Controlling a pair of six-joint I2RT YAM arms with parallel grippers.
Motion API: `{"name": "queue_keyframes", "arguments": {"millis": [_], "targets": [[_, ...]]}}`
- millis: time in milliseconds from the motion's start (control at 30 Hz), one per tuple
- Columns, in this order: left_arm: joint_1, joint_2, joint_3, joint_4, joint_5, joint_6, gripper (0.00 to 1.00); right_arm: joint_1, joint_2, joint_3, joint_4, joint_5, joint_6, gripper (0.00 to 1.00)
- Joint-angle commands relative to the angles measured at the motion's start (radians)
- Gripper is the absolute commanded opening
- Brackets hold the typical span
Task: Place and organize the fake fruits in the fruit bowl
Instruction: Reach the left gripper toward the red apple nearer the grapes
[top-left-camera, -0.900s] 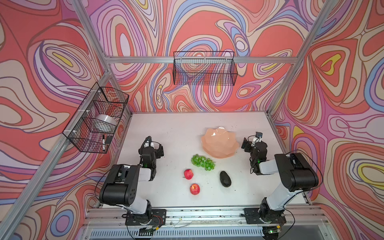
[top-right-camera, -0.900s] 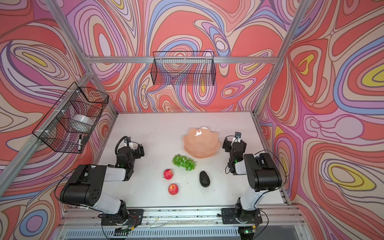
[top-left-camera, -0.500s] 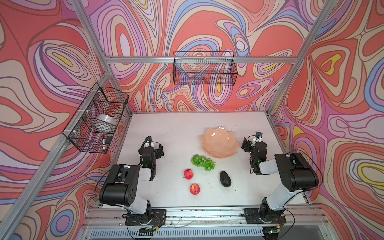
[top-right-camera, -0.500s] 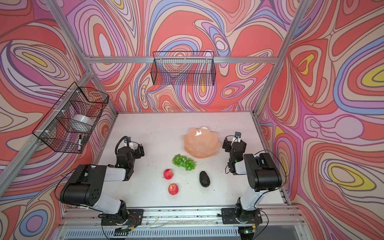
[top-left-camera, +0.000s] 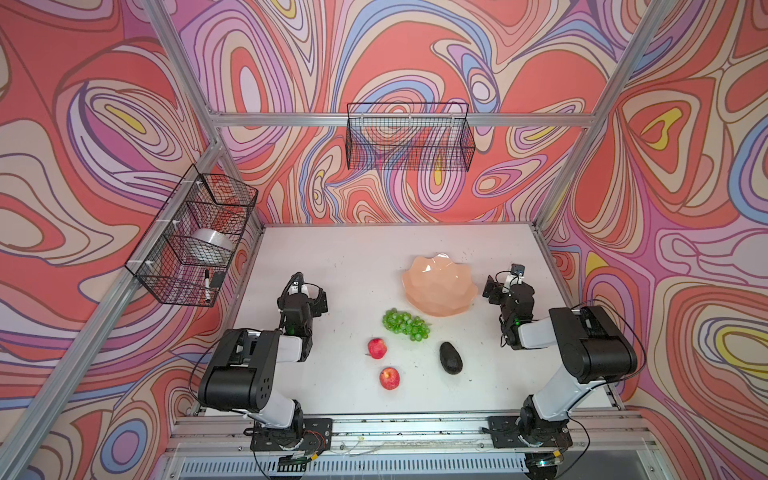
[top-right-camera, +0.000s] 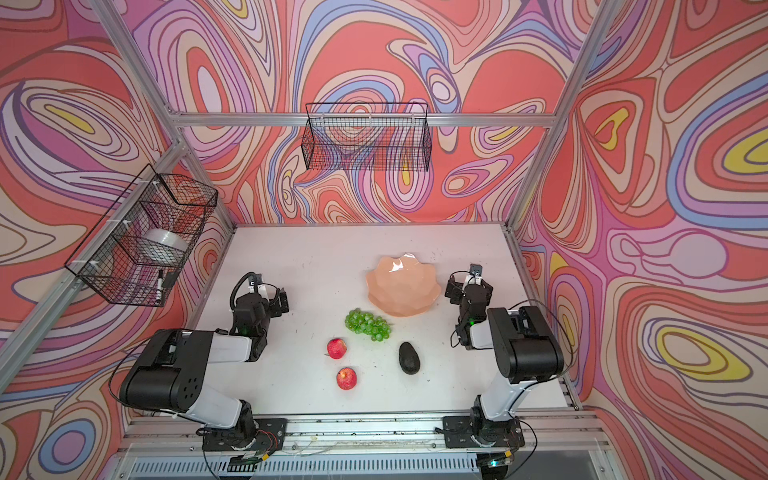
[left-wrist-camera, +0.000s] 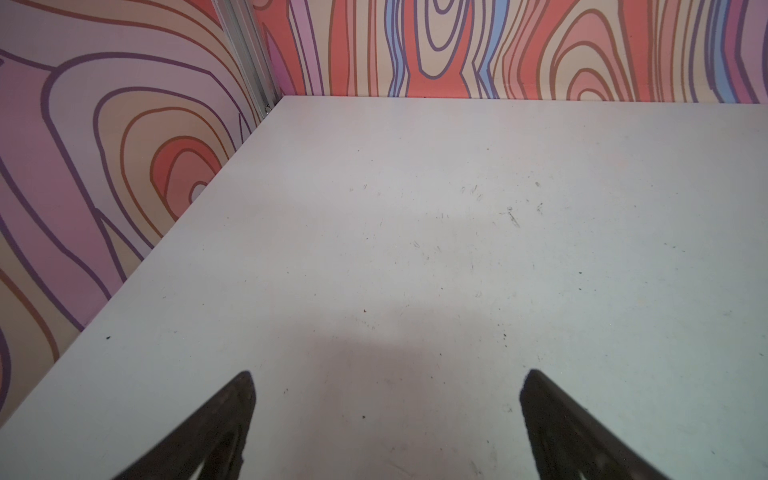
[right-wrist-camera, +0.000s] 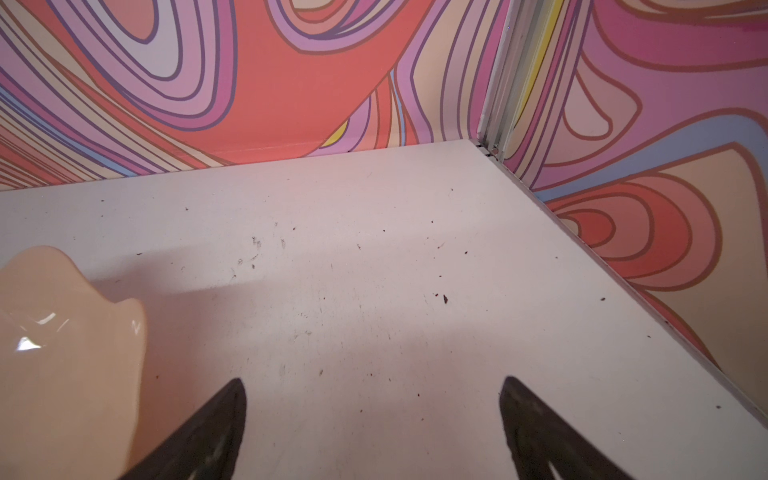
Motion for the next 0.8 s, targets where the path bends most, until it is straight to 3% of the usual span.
{"name": "queue_keyframes", "arguments": {"millis": [0,67,167,233,300,400,567,667,767], "targets": [[0.007,-0.004,0.004,0.033,0.021,0.023,1.0,0.004,-0.059,0.014,-0.048,0.04,-0.002,0.98],[-0.017,-0.071,-0.018,0.015,-0.015,0.043,1.0,0.004,-0.178,0.057,-0.222,0.07,0.009,0.98],[-0.067,-0.279,0.073,-0.29,-0.191,0.006,1.0,0.005,-0.337,0.227,-0.622,0.071,0.133,0.98],[-0.068,-0.369,0.183,-0.494,-0.187,-0.127,1.0,0.005,-0.378,0.34,-0.821,0.003,0.242,0.98],[-0.066,-0.415,0.263,-0.596,-0.101,-0.285,1.0,0.005,-0.387,0.423,-0.957,-0.069,0.354,0.98],[-0.066,-0.447,0.4,-0.824,0.113,-0.396,1.0,0.004,-0.374,0.473,-1.029,-0.145,0.37,0.98],[-0.071,-0.417,0.652,-1.43,0.288,-0.432,0.89,0.004,-0.376,0.478,-1.076,-0.167,0.385,0.98],[-0.127,-0.446,0.655,-1.608,0.298,-0.453,0.87,0.004,-0.374,0.485,-1.075,-0.192,0.37,0.98],[-0.236,-0.487,0.591,-1.646,0.304,-0.522,0.86,0.005,-0.347,0.52,-1.087,-0.179,0.358,0.98]]}}
